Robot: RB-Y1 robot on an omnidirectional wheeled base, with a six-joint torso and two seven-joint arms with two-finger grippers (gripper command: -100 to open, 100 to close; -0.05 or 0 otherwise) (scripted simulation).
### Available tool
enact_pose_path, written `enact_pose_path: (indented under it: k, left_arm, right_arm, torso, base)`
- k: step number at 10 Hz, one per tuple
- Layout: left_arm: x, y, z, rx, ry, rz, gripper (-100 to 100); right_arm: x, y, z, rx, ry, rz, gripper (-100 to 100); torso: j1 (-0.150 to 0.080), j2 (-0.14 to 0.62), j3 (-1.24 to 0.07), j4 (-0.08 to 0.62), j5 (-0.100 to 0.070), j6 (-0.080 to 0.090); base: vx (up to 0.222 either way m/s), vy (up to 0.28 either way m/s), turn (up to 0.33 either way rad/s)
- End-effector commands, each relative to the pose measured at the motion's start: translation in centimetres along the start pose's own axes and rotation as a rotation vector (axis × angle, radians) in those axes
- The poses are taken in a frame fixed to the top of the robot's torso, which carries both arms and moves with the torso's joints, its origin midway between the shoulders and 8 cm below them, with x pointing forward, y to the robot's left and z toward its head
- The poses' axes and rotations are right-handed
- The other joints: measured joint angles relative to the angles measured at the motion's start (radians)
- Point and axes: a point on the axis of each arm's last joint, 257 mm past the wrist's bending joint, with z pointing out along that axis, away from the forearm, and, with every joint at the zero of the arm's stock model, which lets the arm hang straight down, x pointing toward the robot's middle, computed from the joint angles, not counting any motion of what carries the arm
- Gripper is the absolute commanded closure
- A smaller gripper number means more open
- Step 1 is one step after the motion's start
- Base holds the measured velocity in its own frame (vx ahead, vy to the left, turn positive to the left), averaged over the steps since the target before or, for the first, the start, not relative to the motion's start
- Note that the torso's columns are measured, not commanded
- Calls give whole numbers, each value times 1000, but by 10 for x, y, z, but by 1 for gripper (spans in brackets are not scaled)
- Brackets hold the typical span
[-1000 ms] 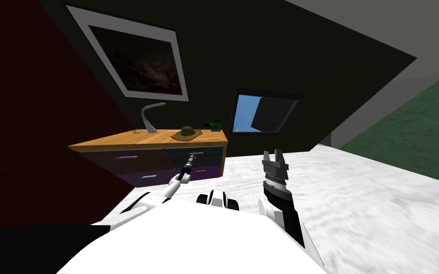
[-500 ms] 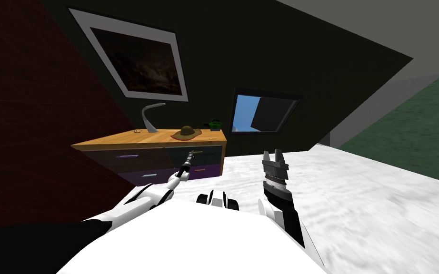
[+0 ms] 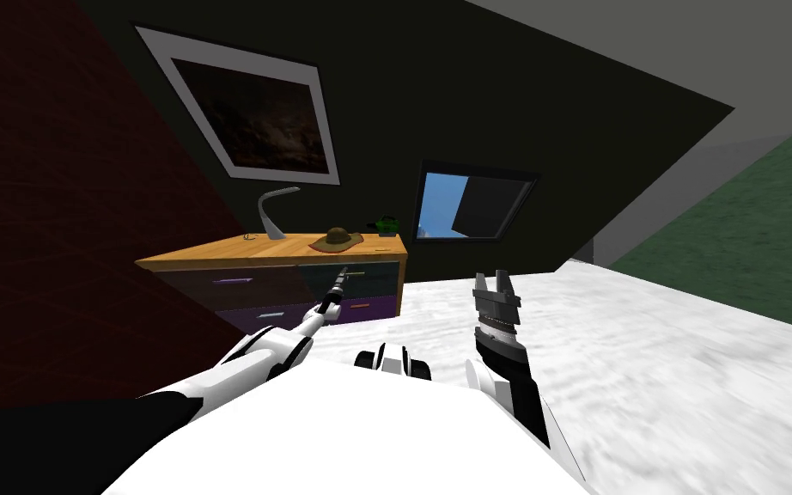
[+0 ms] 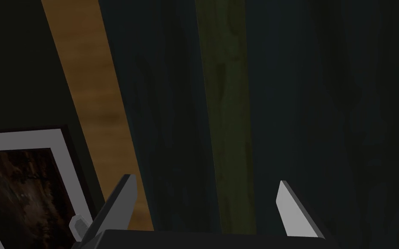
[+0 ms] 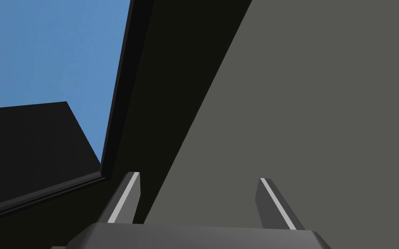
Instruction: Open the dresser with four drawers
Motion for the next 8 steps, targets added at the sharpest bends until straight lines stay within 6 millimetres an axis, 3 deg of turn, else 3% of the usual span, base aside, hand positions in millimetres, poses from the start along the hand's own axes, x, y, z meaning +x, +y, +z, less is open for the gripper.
enact_pose_path:
  k: [1, 3, 4, 5, 6, 7, 8]
  left_arm:
    - [0, -4, 7, 8, 1, 2, -100]
    - [-7, 19, -6, -49, -9, 14, -100]
    - [-4, 12, -2, -32, -6, 10, -100]
    - [19, 35, -19, -79, 23, 5, 100]
    - [17, 37, -27, -76, 23, 4, 100]
    - [22, 19, -17, -31, 30, -5, 100]
    - [20, 28, -22, -52, 27, -1, 100]
  right_arm:
    - [0, 0, 0, 0, 0, 0, 0]
    - [0, 0, 0, 0, 0, 0, 0]
    - [0, 0, 0, 0, 0, 0, 0]
    - [0, 0, 0, 0, 0, 0, 0]
    - [0, 0, 0, 0, 0, 0, 0]
    - [0, 0, 0, 0, 0, 0, 0]
    - [0, 0, 0, 0, 0, 0, 0]
  torso:
    - [0, -1, 0, 1, -1, 2]
    - [0, -1, -1, 0, 0, 0]
    - [-1, 0, 0, -1, 0, 0]
    - [-2, 2, 1, 0, 0, 0]
    - [-1, 2, 1, 0, 0, 0]
    - [3, -4, -2, -7, 4, 0]
    - [3, -5, -3, -4, 3, 1]
  base:
    - [-6, -1, -2]
    - [9, 3, -12]
    - [6, 2, 2]
    - [47, 30, 8]
    - [73, 50, 9]
    - [22, 30, 9]
    - [-10, 13, -4]
